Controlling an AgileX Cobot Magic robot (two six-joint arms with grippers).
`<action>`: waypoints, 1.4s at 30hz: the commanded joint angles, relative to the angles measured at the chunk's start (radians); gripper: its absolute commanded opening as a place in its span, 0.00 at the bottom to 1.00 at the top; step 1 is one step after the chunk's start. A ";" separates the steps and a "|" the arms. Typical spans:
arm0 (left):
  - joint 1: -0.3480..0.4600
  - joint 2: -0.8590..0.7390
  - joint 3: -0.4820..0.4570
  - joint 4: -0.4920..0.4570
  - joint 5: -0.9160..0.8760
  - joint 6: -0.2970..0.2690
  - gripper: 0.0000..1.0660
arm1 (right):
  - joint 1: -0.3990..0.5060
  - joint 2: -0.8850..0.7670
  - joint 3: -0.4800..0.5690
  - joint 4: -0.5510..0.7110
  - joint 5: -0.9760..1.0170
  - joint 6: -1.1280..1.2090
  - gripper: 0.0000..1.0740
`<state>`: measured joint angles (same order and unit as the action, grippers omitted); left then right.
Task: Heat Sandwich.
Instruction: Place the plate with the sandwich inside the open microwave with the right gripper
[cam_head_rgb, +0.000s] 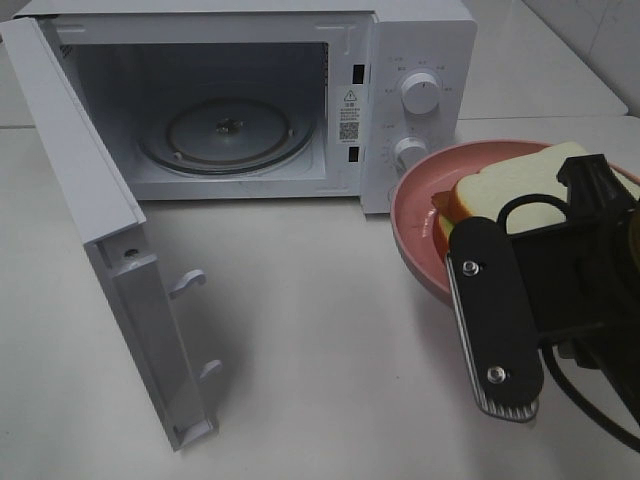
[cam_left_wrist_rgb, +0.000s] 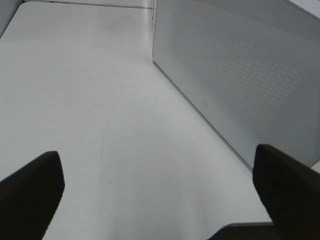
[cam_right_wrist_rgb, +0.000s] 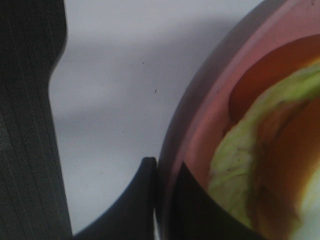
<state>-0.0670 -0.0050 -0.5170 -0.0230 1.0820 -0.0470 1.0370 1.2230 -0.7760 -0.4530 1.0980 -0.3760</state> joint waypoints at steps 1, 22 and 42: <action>0.005 -0.017 0.002 -0.005 -0.013 0.002 0.91 | 0.002 -0.010 0.007 -0.016 -0.020 0.001 0.00; 0.005 -0.017 0.002 -0.005 -0.013 0.002 0.91 | -0.001 -0.010 0.007 0.026 -0.179 -0.477 0.00; 0.005 -0.017 0.002 -0.005 -0.013 0.002 0.91 | -0.240 -0.010 0.007 0.182 -0.379 -0.927 0.00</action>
<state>-0.0670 -0.0050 -0.5170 -0.0230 1.0820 -0.0470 0.8230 1.2230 -0.7680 -0.2710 0.7630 -1.2690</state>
